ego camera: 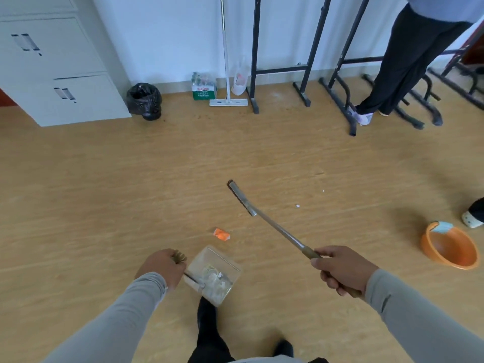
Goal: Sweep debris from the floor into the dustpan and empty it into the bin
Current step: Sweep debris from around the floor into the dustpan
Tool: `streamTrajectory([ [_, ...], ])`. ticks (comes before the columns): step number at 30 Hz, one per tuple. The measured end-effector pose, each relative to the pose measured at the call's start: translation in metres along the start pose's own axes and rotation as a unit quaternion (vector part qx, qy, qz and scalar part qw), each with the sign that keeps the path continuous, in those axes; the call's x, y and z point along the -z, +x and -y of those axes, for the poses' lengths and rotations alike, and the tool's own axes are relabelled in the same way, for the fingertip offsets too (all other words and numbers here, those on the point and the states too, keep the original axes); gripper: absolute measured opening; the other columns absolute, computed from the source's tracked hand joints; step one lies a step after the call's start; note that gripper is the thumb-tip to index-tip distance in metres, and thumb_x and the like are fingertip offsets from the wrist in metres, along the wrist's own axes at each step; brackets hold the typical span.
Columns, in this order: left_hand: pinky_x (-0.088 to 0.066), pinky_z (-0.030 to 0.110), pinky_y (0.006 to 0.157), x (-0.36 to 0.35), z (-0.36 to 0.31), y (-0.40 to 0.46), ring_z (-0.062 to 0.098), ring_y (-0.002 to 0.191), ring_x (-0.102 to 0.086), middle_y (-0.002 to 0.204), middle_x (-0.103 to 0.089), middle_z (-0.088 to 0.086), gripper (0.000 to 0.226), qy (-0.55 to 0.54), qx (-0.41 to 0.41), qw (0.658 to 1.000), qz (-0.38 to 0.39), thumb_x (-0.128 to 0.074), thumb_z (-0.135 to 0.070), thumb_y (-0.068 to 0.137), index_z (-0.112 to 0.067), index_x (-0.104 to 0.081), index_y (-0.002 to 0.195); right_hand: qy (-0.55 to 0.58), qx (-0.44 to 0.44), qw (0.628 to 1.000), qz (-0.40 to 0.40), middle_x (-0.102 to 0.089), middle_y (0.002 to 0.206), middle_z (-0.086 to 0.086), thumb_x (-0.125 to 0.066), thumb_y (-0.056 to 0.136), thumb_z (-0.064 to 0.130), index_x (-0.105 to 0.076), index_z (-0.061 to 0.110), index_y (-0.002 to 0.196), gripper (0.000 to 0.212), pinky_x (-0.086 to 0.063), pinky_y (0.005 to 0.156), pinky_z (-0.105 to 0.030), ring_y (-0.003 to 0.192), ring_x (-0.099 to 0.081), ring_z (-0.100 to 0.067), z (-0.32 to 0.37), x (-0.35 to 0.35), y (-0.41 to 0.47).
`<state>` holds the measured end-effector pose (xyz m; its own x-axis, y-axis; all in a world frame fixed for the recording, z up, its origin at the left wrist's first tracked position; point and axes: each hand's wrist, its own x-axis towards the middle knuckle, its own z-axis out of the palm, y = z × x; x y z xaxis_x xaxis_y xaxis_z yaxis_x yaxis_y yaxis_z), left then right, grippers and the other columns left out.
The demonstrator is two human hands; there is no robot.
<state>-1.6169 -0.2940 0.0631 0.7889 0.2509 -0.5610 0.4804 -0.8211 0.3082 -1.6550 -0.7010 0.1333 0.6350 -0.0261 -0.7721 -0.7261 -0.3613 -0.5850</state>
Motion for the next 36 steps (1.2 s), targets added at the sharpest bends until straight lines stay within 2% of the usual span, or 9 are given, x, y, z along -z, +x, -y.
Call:
streamTrajectory([
  [5, -0.056, 0.029, 0.077, 0.033, 0.025, 0.044, 0.015, 0.079, -0.067, 0.092, -0.071, -0.005, 0.020, 0.005, -0.014, 1.000, -0.007, -0.060, -0.040, 0.091, -0.023, -0.068, 0.098, -0.035, 0.004, 0.999, -0.031, -0.062, 0.062, -0.007, -0.060, 0.096, 0.019, -0.054, 0.029, 0.125, 0.032, -0.037, 0.045, -0.028, 0.048, -0.048, -0.019, 0.046, -0.034, 0.015],
  [8, -0.057, 0.032, 0.082, 0.047, 0.041, 0.075, 0.017, 0.082, -0.069, 0.093, -0.073, -0.004, 0.017, -0.013, -0.017, 1.000, 0.005, -0.061, -0.037, 0.091, -0.022, -0.069, 0.095, -0.065, -0.005, 0.997, -0.044, -0.063, 0.062, -0.007, -0.058, 0.097, 0.018, -0.051, 0.029, 0.127, 0.033, -0.041, 0.046, -0.028, 0.047, -0.052, -0.019, 0.062, -0.058, 0.028],
  [12, -0.054, 0.029, 0.075, 0.056, 0.055, 0.106, 0.016, 0.076, -0.063, 0.086, -0.065, -0.009, 0.019, 0.003, -0.030, 1.000, -0.004, -0.059, -0.042, 0.092, -0.025, -0.064, 0.099, -0.097, -0.067, 0.992, -0.046, -0.069, 0.087, -0.012, -0.054, 0.092, 0.014, -0.047, 0.028, 0.128, 0.039, -0.042, 0.047, -0.028, 0.053, -0.052, -0.018, 0.082, -0.087, 0.054],
  [15, -0.053, 0.028, 0.072, 0.058, 0.059, 0.121, 0.015, 0.074, -0.061, 0.084, -0.063, -0.010, 0.017, 0.006, -0.034, 0.999, -0.003, -0.058, -0.044, 0.092, -0.029, -0.063, 0.097, -0.146, -0.085, 0.983, -0.069, -0.061, 0.085, -0.015, -0.048, 0.089, 0.013, -0.049, 0.023, 0.119, 0.032, -0.038, 0.051, -0.032, 0.056, -0.044, -0.023, 0.104, -0.098, 0.083],
  [18, -0.048, 0.027, 0.065, 0.057, 0.061, 0.138, 0.012, 0.069, -0.058, 0.076, -0.058, -0.014, 0.011, -0.004, -0.039, 0.999, -0.003, -0.058, -0.043, 0.091, -0.032, -0.060, 0.089, -0.184, -0.098, 0.974, -0.083, -0.066, 0.090, -0.019, -0.048, 0.087, 0.017, -0.051, 0.022, 0.117, 0.031, -0.043, 0.054, -0.034, 0.061, -0.051, -0.027, 0.124, -0.108, 0.108],
  [24, -0.050, 0.028, 0.063, 0.050, 0.057, 0.163, 0.015, 0.070, -0.064, 0.079, -0.067, -0.009, 0.011, -0.022, -0.030, 0.999, 0.005, -0.061, -0.038, 0.091, -0.030, -0.064, 0.084, -0.174, -0.122, 0.974, -0.082, -0.063, 0.084, -0.014, -0.048, 0.084, 0.021, -0.048, 0.026, 0.123, 0.039, -0.041, 0.053, -0.033, 0.059, -0.050, -0.026, 0.130, -0.099, 0.133],
  [28, -0.044, 0.027, 0.056, 0.045, 0.048, 0.173, 0.012, 0.064, -0.059, 0.075, -0.061, -0.011, 0.010, -0.002, -0.022, 1.000, -0.001, -0.059, -0.040, 0.091, -0.032, -0.060, 0.085, -0.149, -0.130, 0.977, -0.081, -0.060, 0.084, -0.014, -0.049, 0.086, 0.021, -0.047, 0.027, 0.126, 0.041, -0.038, 0.052, -0.032, 0.058, -0.046, -0.025, 0.131, -0.085, 0.144],
  [32, -0.046, 0.026, 0.062, 0.036, 0.039, 0.187, 0.013, 0.066, -0.057, 0.072, -0.056, -0.014, 0.007, -0.004, -0.019, 1.000, 0.013, -0.060, -0.037, 0.091, -0.034, -0.057, 0.086, -0.120, -0.148, 0.979, -0.071, -0.055, 0.083, -0.014, -0.052, 0.087, 0.020, -0.040, 0.031, 0.131, 0.047, -0.030, 0.052, -0.031, 0.058, -0.039, -0.022, 0.133, -0.082, 0.157],
  [36, -0.051, 0.027, 0.060, 0.024, 0.042, 0.204, 0.018, 0.065, -0.064, 0.077, -0.065, -0.006, 0.005, 0.014, 0.003, 0.999, 0.045, -0.059, -0.036, 0.092, -0.031, -0.058, 0.091, -0.131, -0.152, 0.978, -0.064, -0.058, 0.086, -0.015, -0.050, 0.088, 0.019, -0.038, 0.036, 0.137, 0.053, -0.030, 0.055, -0.034, 0.063, -0.040, -0.025, 0.139, -0.085, 0.170],
])
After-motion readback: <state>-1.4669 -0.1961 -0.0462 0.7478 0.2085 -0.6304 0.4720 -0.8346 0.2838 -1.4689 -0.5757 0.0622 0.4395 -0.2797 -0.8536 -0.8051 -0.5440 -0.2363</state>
